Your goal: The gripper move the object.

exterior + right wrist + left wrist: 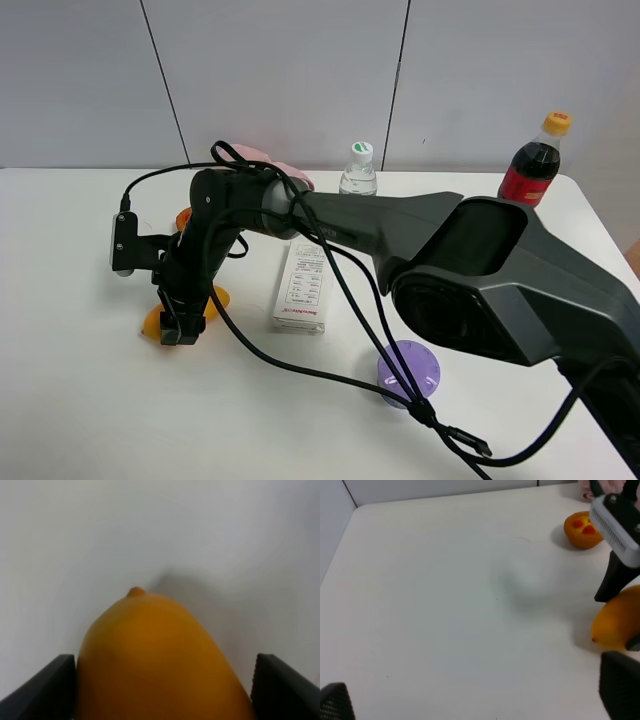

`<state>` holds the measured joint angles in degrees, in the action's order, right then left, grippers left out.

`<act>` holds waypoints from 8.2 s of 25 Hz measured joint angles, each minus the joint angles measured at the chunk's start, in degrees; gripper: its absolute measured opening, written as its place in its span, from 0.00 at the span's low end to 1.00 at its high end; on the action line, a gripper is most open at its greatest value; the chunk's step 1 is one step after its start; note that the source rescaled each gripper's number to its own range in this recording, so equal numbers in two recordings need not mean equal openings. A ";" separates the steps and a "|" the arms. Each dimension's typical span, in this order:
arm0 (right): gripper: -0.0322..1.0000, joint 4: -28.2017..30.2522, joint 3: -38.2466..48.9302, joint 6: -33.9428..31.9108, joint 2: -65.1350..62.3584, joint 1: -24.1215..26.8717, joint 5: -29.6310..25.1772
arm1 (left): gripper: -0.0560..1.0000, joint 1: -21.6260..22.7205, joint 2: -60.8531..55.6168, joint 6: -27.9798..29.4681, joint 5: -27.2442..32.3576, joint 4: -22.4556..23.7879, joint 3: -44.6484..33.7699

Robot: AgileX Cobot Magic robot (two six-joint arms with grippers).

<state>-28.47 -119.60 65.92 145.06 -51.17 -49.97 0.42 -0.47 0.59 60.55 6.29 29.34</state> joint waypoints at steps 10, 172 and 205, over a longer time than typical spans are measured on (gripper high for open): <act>0.03 4.14 0.00 -14.65 -5.61 0.00 -0.97 | 1.00 0.00 0.00 0.00 0.00 0.00 0.00; 0.89 26.72 36.80 -64.10 -75.66 35.21 -19.76 | 1.00 0.00 0.00 0.00 0.00 0.00 -0.04; 0.89 30.75 84.58 -65.92 -140.02 52.68 -6.50 | 1.00 0.00 0.00 0.00 0.00 0.00 -0.04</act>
<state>2.28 -35.02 0.00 5.04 1.51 -56.48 0.42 -0.47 0.59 60.55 6.29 29.30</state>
